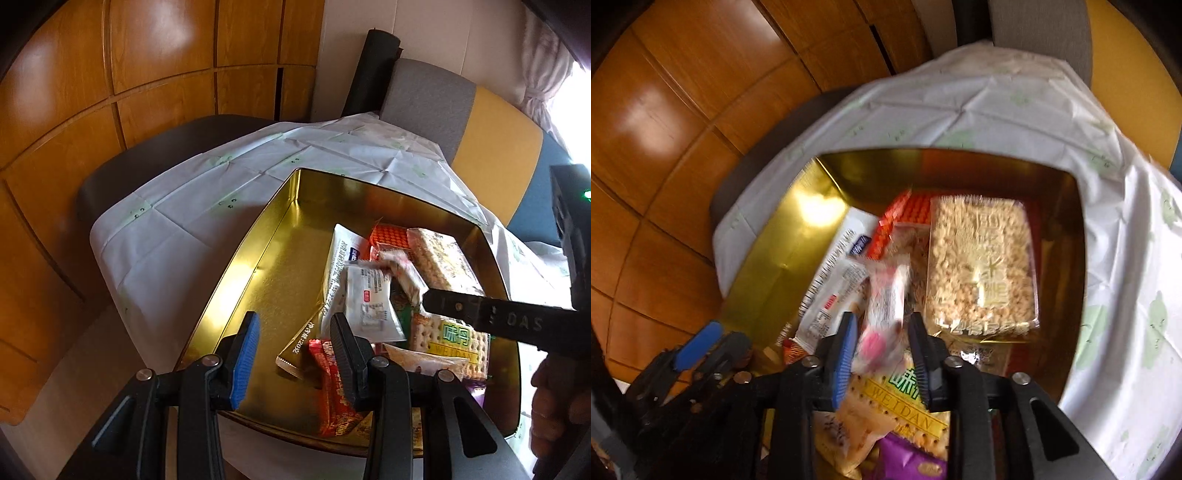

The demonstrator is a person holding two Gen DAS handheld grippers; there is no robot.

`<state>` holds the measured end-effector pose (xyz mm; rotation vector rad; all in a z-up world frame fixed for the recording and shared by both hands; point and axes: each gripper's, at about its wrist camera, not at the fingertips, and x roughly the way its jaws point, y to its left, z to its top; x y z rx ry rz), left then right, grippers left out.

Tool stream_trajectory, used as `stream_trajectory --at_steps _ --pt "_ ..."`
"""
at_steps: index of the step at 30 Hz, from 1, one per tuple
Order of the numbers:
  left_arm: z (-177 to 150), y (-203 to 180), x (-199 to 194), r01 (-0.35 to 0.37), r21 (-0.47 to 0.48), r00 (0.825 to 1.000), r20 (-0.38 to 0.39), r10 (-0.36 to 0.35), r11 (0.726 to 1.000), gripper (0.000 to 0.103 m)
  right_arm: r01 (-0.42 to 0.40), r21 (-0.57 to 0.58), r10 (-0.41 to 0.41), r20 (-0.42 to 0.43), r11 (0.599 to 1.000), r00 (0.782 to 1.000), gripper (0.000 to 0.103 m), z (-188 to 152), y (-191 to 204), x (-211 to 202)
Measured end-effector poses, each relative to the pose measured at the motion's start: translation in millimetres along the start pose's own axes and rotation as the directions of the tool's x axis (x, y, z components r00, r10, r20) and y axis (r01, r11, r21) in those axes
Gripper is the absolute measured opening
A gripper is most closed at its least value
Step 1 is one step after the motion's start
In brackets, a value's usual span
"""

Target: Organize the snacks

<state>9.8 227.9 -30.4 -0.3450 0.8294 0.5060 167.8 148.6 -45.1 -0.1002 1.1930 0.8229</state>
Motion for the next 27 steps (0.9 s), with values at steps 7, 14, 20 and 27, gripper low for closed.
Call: stream_trajectory --at_steps 7,14,20,27 --pt "-1.9 -2.9 4.2 -0.002 0.005 1.0 -0.01 0.002 1.0 0.04 0.014 -0.045 -0.012 0.032 0.999 0.999 0.03 -12.8 -2.9 -15.7" --pt "-4.1 -11.7 -1.9 -0.001 0.035 1.0 0.01 0.001 0.999 0.04 0.072 -0.102 -0.067 0.045 0.992 0.997 0.031 -28.0 5.8 -19.4" --pt "-6.7 -19.0 -8.9 0.01 0.054 1.0 0.018 -0.011 0.998 0.041 0.154 -0.117 -0.139 0.128 0.981 0.982 0.031 -44.0 8.4 -38.9" --pt "-12.0 -34.0 -23.5 0.026 0.098 0.998 0.049 -0.03 0.995 0.049 0.203 -0.047 -0.189 0.211 0.978 0.959 0.031 -64.8 -0.9 -67.2"
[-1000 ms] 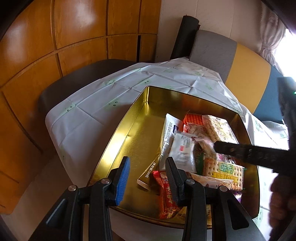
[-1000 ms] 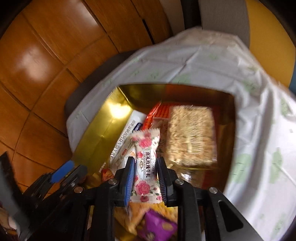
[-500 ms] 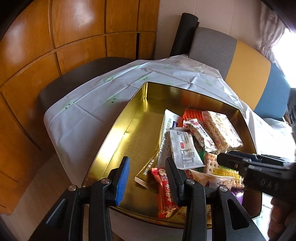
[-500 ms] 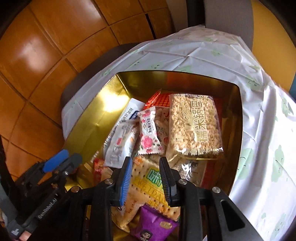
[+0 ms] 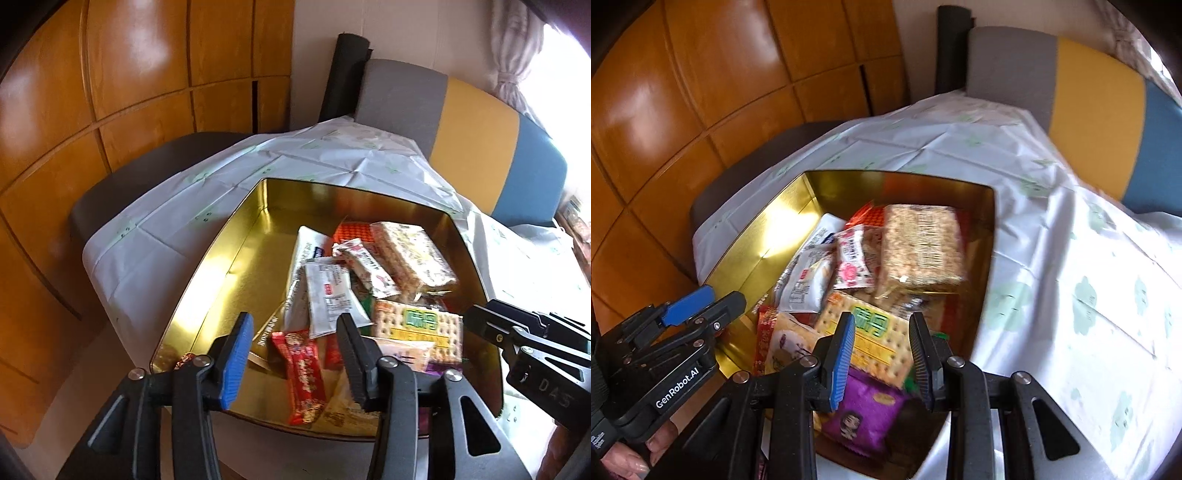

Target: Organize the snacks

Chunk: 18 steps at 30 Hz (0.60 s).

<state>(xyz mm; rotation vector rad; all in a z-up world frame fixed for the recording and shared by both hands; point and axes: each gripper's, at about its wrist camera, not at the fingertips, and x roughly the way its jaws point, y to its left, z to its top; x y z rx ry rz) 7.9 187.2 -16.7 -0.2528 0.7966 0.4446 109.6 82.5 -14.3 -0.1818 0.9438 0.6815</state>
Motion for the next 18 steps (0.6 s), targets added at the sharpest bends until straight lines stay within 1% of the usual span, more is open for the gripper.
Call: stream_trajectory --at_steps 5,10,12,18 --pt "-6.4 -13.9 -11.1 0.021 0.037 1.0 0.013 -0.021 0.999 0.052 0.06 0.035 -0.061 0.038 0.998 0.997 0.032 -12.7 -7.8 -16.4" --pt "-15.2 -24.5 -21.8 0.024 0.064 0.999 0.032 -0.026 0.998 0.056 0.128 0.067 -0.133 0.072 0.989 0.989 0.035 -29.5 -13.8 -31.5" --pt "-19.1 -27.9 -25.3 0.035 0.078 0.999 0.035 -0.038 0.996 0.056 0.145 0.083 -0.152 0.081 0.986 0.985 0.036 -36.3 -16.8 -37.1" --pt "-28.9 -34.7 -35.8 0.046 0.093 0.997 0.052 -0.051 0.995 0.063 0.17 0.125 -0.182 0.087 0.977 0.98 0.038 -52.8 -22.8 -46.1"
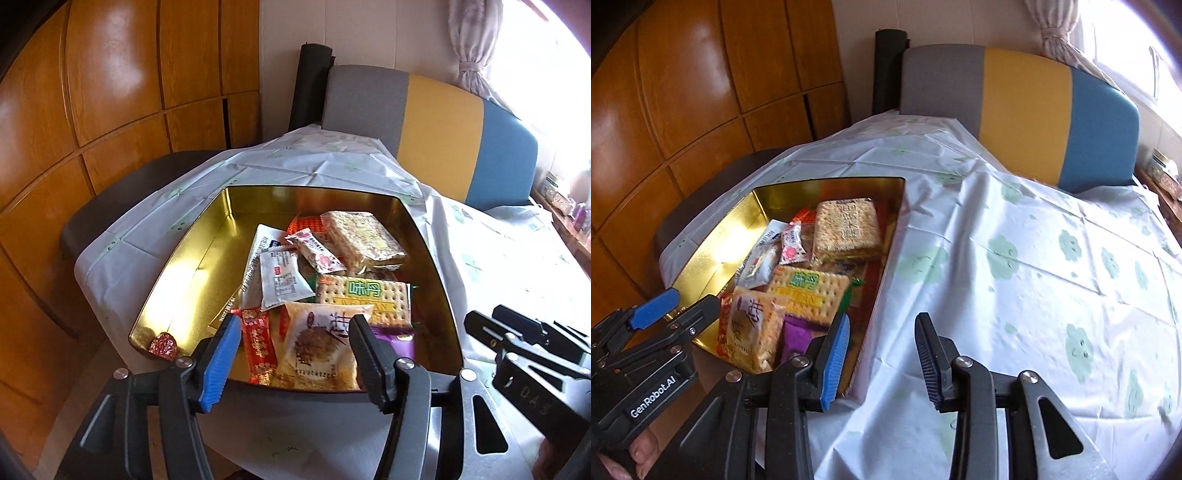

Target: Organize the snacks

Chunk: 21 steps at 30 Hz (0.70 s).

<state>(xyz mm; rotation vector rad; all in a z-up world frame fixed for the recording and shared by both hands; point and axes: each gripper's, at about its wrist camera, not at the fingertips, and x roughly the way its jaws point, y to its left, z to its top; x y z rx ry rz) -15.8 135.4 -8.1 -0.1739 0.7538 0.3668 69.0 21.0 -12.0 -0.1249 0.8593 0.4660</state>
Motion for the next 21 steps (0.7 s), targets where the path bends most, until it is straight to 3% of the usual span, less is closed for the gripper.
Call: stream_trajectory --at_steps 21 --pt "-2.8 -3.2 -11.8 0.008 0.005 0.999 0.041 -0.008 1.0 0.07 0.035 0.005 -0.035 0.017 0.999 0.999 0.038 -12.2 1.9 -11.8"
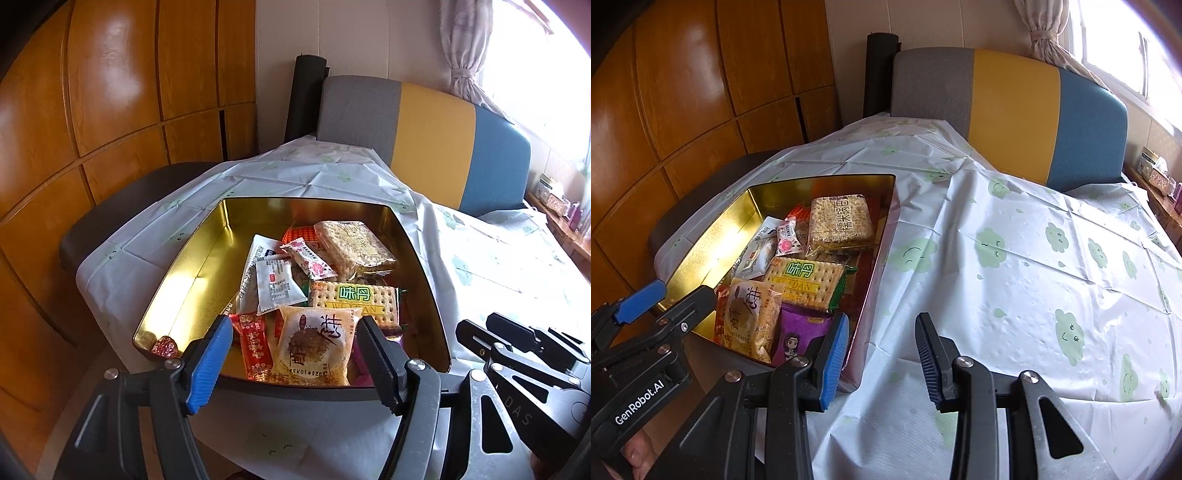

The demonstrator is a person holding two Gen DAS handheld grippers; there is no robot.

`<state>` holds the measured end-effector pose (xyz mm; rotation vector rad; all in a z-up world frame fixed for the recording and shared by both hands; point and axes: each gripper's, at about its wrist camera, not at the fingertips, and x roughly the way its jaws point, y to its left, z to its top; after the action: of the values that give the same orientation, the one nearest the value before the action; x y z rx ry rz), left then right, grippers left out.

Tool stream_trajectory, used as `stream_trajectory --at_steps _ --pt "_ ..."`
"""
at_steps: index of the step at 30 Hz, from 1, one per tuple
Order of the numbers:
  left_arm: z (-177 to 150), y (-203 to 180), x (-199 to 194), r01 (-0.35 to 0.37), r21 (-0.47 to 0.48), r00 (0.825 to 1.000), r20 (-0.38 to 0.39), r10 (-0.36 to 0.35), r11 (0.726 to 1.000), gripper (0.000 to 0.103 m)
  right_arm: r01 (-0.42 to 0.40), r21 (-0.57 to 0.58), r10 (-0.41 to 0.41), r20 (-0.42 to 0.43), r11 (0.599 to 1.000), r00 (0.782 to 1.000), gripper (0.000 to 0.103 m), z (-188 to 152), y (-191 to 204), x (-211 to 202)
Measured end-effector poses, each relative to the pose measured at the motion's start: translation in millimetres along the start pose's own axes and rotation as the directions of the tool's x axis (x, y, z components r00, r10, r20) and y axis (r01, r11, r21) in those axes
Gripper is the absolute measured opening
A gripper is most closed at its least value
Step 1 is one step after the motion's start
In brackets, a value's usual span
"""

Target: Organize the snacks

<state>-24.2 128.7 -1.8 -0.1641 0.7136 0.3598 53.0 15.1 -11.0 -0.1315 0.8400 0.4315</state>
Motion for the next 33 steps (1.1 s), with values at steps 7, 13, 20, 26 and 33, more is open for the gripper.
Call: stream_trajectory --at_steps 7,13,20,26,33 --pt "0.0 0.3 0.2 -0.001 0.002 1.0 0.001 0.001 1.0 0.071 0.0 -0.007 0.0 0.002 1.0 1.0 0.038 0.0 2.0 -0.1" --pt "0.5 1.2 1.7 -0.001 -0.001 1.0 0.0 0.001 1.0 0.071 0.0 -0.011 0.0 0.0 1.0 1.0 0.038 0.3 3.5 1.3" --pt "1.1 1.9 2.0 0.0 -0.001 1.0 0.0 0.0 1.0 0.071 -0.002 -0.016 0.002 -0.003 1.0 1.0 0.038 -0.8 4.8 3.0" --pt "1.3 1.4 2.2 0.001 -0.002 1.0 0.003 -0.001 1.0 0.071 -0.003 -0.021 0.003 -0.005 1.0 1.0 0.038 -1.3 5.8 4.5" --pt "1.6 1.5 2.5 0.003 -0.001 1.0 0.001 -0.003 1.0 0.071 -0.003 -0.027 0.003 -0.005 1.0 1.0 0.038 -2.1 6.3 5.5"
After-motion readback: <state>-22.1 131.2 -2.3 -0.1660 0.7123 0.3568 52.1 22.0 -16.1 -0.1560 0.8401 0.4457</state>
